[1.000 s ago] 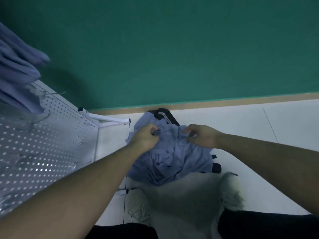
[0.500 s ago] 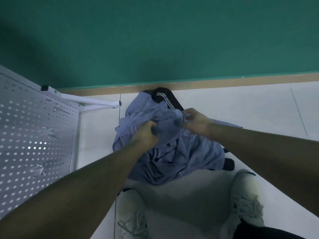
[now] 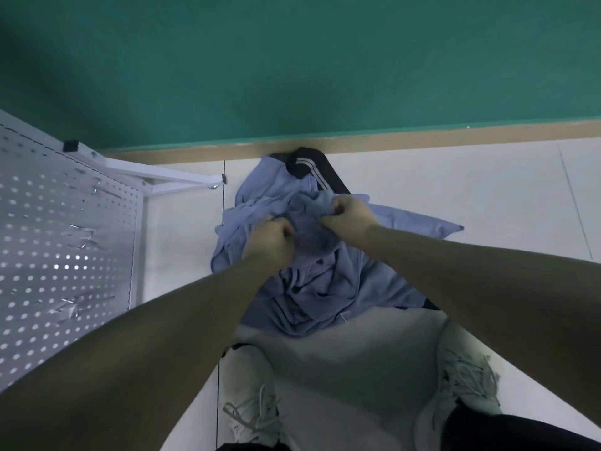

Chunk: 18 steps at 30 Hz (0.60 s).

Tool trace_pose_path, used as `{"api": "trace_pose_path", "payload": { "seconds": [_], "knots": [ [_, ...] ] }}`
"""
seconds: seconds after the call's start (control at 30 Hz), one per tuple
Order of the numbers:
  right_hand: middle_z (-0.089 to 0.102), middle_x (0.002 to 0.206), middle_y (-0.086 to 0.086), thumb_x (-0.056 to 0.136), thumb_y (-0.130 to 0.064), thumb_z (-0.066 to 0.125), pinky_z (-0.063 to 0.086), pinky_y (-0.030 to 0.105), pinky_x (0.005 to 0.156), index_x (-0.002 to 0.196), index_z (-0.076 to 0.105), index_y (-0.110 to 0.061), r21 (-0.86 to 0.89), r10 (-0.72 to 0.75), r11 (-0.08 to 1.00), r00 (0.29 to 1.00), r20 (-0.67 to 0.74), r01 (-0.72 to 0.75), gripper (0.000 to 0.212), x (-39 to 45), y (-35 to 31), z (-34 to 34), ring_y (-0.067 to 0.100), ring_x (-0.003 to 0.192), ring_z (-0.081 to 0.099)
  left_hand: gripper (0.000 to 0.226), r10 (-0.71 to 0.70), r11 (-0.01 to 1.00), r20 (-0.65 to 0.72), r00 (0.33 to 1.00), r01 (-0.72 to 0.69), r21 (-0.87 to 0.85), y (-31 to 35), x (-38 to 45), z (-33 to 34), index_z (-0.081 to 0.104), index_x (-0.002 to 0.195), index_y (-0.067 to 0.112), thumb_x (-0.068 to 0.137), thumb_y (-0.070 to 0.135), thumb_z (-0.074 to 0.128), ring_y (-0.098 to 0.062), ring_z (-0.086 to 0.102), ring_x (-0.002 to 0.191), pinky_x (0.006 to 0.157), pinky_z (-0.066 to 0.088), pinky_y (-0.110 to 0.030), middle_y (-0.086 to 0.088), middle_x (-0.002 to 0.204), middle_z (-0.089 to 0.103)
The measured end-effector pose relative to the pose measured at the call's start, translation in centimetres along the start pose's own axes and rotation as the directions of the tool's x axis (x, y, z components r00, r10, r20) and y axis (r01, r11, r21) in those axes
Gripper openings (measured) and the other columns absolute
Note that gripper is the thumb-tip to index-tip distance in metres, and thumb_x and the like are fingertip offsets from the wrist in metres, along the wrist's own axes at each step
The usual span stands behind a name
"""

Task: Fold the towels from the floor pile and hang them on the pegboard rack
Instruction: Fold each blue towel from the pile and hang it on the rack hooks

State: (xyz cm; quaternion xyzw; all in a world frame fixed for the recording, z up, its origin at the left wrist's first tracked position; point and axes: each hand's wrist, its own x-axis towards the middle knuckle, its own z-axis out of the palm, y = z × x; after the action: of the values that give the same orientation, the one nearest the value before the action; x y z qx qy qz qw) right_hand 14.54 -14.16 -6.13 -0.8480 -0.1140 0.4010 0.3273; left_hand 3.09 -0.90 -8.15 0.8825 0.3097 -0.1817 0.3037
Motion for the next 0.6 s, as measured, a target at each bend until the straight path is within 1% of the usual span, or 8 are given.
{"api": "trace_pose_path", "payload": {
  "seconds": [0.07, 0.13, 0.2, 0.3, 0.37, 0.47, 0.53, 0.6],
  "knots": [
    [0.057, 0.080, 0.001, 0.091, -0.014, 0.058, 0.039, 0.025, 0.056, 0.090, 0.048, -0.018, 0.056, -0.042, 0.997, 0.995, -0.091, 0.047, 0.011, -1.1, -0.8, -1.4, 0.020, 0.075, 0.052, 0.014, 0.067, 0.995, -0.125, 0.990, -0.076, -0.066, -0.1, -0.9, -1.2, 0.067, 0.092, 0.009, 0.095, 0.013, 0.055, -0.030, 0.059, 0.093, 0.083, 0.049, -0.042, -0.014, 0.105, 0.062],
    [0.060, 0.084, 0.005, 0.090, -0.014, 0.058, 0.039, 0.029, 0.059, 0.091, 0.048, -0.020, 0.101, -0.098, 0.989, 0.986, -0.133, 0.111, 0.012, -2.2, -1.8, -3.0, 0.020, 0.075, 0.051, 0.013, 0.061, 0.979, -0.151, 0.987, -0.088, -0.184, 0.6, -1.8, -2.8, 0.058, 0.086, 0.020, 0.098, 0.016, 0.054, -0.026, 0.058, 0.086, 0.081, 0.050, -0.045, -0.010, 0.095, 0.062],
    [0.057, 0.081, 0.005, 0.089, -0.009, 0.059, 0.037, 0.030, 0.060, 0.086, 0.047, -0.021, 0.159, -0.152, 0.972, 0.979, -0.138, 0.174, 0.018, -3.7, -3.4, -4.7, 0.018, 0.070, 0.047, 0.019, 0.022, 0.952, -0.118, 0.993, -0.056, -0.300, 2.0, -3.1, -4.5, 0.049, 0.083, 0.028, 0.101, 0.022, 0.051, -0.021, 0.055, 0.076, 0.074, 0.048, -0.039, -0.008, 0.087, 0.062],
    [0.055, 0.078, -0.001, 0.087, 0.001, 0.058, 0.039, 0.025, 0.061, 0.080, 0.052, -0.023, 0.207, -0.239, 0.941, 0.958, -0.159, 0.269, 0.026, -6.4, -5.8, -7.0, 0.012, 0.066, 0.047, 0.014, 0.073, 0.940, -0.067, 0.995, -0.091, -0.328, 4.3, -5.2, -7.1, 0.048, 0.089, 0.021, 0.102, 0.020, 0.051, -0.014, 0.048, 0.068, 0.063, 0.039, -0.023, -0.003, 0.078, 0.057],
    [0.061, 0.079, -0.005, 0.088, 0.005, 0.054, 0.044, 0.022, 0.063, 0.082, 0.060, -0.025, 0.214, -0.288, 0.924, 0.945, -0.155, 0.317, 0.031, -8.5, -7.4, -8.5, 0.009, 0.066, 0.052, 0.017, 0.101, 0.935, -0.030, 0.994, -0.105, -0.339, 5.8, -6.5, -8.8, 0.048, 0.085, 0.025, 0.100, 0.019, 0.054, -0.015, 0.050, 0.072, 0.070, 0.043, -0.028, 0.005, 0.074, 0.056],
    [0.067, 0.085, -0.006, 0.088, 0.011, 0.046, 0.046, 0.016, 0.066, 0.089, 0.065, -0.024, 0.232, -0.350, 0.899, 0.928, -0.127, 0.371, 0.041, -12.1, -9.6, -10.9, 0.002, 0.068, 0.058, 0.011, 0.140, 0.893, -0.029, 0.990, -0.138, -0.427, 8.0, -9.2, -11.2, 0.053, 0.092, 0.028, 0.090, 0.028, 0.063, -0.022, 0.058, 0.085, 0.086, 0.049, -0.039, 0.005, 0.080, 0.062],
    [0.064, 0.080, 0.005, 0.087, 0.016, 0.042, 0.042, 0.019, 0.057, 0.094, 0.065, -0.025, 0.274, -0.413, 0.863, 0.905, -0.100, 0.424, 0.048, -14.8, -10.8, -12.4, 0.015, 0.061, 0.054, 0.034, 0.155, 0.841, -0.080, 0.985, -0.174, -0.512, 9.2, -11.2, -12.6, 0.053, 0.104, 0.031, 0.073, 0.038, 0.066, -0.020, 0.061, 0.087, 0.085, 0.049, -0.037, 0.000, 0.090, 0.064],
    [0.055, 0.082, 0.016, 0.087, 0.020, 0.038, 0.031, 0.024, 0.048, 0.102, 0.062, -0.025, 0.328, -0.467, 0.824, 0.882, -0.067, 0.461, 0.053, -17.3, -11.6, -13.5, 0.024, 0.063, 0.039, 0.045, 0.198, 0.807, -0.151, 0.969, -0.248, -0.535, 10.6, -13.4, -13.9, 0.052, 0.105, 0.041, 0.064, 0.041, 0.070, -0.014, 0.060, 0.085, 0.081, 0.048, -0.031, 0.002, 0.099, 0.061]
  ]
}}
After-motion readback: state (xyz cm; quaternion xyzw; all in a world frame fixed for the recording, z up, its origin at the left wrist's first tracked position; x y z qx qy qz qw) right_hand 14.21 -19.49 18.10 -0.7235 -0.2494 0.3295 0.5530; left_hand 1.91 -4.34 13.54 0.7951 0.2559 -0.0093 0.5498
